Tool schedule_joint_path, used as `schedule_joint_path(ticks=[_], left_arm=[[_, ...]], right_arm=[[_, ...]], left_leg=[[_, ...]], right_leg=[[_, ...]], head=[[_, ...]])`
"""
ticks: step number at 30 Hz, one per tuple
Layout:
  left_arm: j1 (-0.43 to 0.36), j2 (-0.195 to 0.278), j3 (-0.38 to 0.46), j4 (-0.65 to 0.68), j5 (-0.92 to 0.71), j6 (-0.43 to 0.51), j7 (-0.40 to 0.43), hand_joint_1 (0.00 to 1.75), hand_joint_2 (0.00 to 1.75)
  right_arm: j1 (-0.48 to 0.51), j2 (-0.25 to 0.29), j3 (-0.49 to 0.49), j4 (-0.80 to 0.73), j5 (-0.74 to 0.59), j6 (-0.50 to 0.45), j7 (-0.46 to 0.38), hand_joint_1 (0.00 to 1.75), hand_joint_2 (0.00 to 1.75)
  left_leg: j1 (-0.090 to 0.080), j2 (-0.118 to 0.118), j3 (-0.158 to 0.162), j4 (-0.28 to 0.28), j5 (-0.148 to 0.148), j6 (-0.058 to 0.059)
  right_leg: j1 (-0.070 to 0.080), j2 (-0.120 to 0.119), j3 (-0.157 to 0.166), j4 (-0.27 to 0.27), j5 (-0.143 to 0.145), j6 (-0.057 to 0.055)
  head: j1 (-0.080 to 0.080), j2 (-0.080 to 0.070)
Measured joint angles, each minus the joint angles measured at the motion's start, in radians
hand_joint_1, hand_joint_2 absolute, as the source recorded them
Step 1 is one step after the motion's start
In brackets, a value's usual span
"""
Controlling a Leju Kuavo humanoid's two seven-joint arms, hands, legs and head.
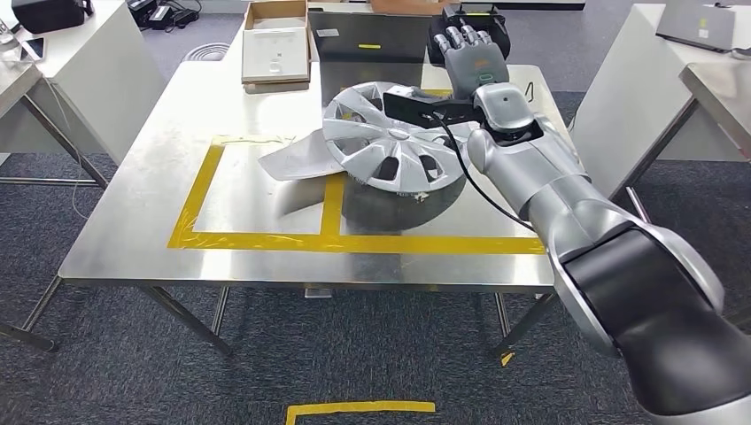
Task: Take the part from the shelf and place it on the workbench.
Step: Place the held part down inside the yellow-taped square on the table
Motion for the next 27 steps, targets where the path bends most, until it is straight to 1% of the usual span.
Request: schedule_joint_path(ticks=[9, 12, 15, 19, 22, 24, 27], left_arm=[[-0.005, 0.0, 0.0, 0.0, -0.01, -0.019, -0.01, 0.0, 0.0], [-0.006, 0.0, 0.0, 0.0, -0.002, -0.019, -0.014, 0.0, 0.0], [-0.006, 0.0, 0.0, 0.0, 0.013, -0.015, -0.015, 0.0, 0.0], [-0.006, 0.0, 0.0, 0.0, 0.019, -0.013, -0.022, 0.0, 0.0], [-0.005, 0.0, 0.0, 0.0, 0.017, -0.009, -0.008, 0.0, 0.0], [-0.003, 0.001, 0.001, 0.0, 0.018, -0.004, 0.011, 0.0, 0.0], [0.002, 0.004, 0.002, 0.0, 0.026, -0.003, 0.014, 0.0, 0.0]], right_arm=[[0.002, -0.003, 0.0, -0.024, -0.022, -0.058, -0.034, 0.0, 0.0], [0.012, -0.008, -0.002, -0.07, -0.052, -0.102, -0.072, 0.0, 0.0], [0.036, -0.018, -0.011, -0.175, -0.092, -0.155, -0.109, 0.0, 0.0], [0.071, -0.033, -0.023, -0.309, -0.118, -0.199, -0.13, 0.0, 0.0], [0.113, -0.048, -0.038, -0.413, -0.142, -0.27, -0.165, 0.0, 0.0], [0.151, -0.062, -0.052, -0.504, -0.155, -0.323, -0.195, 0.0, 0.0], [0.215, -0.085, -0.071, -0.643, -0.147, -0.39, -0.227, 0.0, 0.0]], left_leg=[[0.0, 0.0, 0.001, 0.0, 0.0, 0.0], [0.0, 0.001, 0.001, 0.0, 0.0, 0.0], [0.0, 0.002, 0.002, 0.0, 0.0, 0.0], [0.0, 0.001, 0.002, 0.0, 0.0, 0.0], [-0.001, 0.001, 0.002, 0.001, -0.001, 0.001], [-0.002, 0.001, 0.002, 0.003, -0.002, 0.003], [-0.004, 0.001, 0.001, 0.006, -0.005, 0.007]], right_leg=[[0.0, 0.0, 0.001, 0.0, 0.0, 0.0], [0.0, 0.001, 0.001, 0.0, 0.0, 0.0], [0.001, 0.001, 0.001, 0.0, 0.0, 0.0], [0.001, 0.001, 0.001, 0.0, 0.0, 0.0], [0.0, 0.001, 0.002, -0.001, 0.0, 0.0], [-0.002, 0.0, 0.003, -0.003, 0.0, 0.001], [-0.004, 0.0, 0.004, -0.003, 0.0, 0.003]], head=[[0.0, 0.0], [0.0, 0.0], [0.0, 0.0], [0.0, 0.0], [0.0, 0.0], [0.0, 0.0], [0.0, 0.0]])
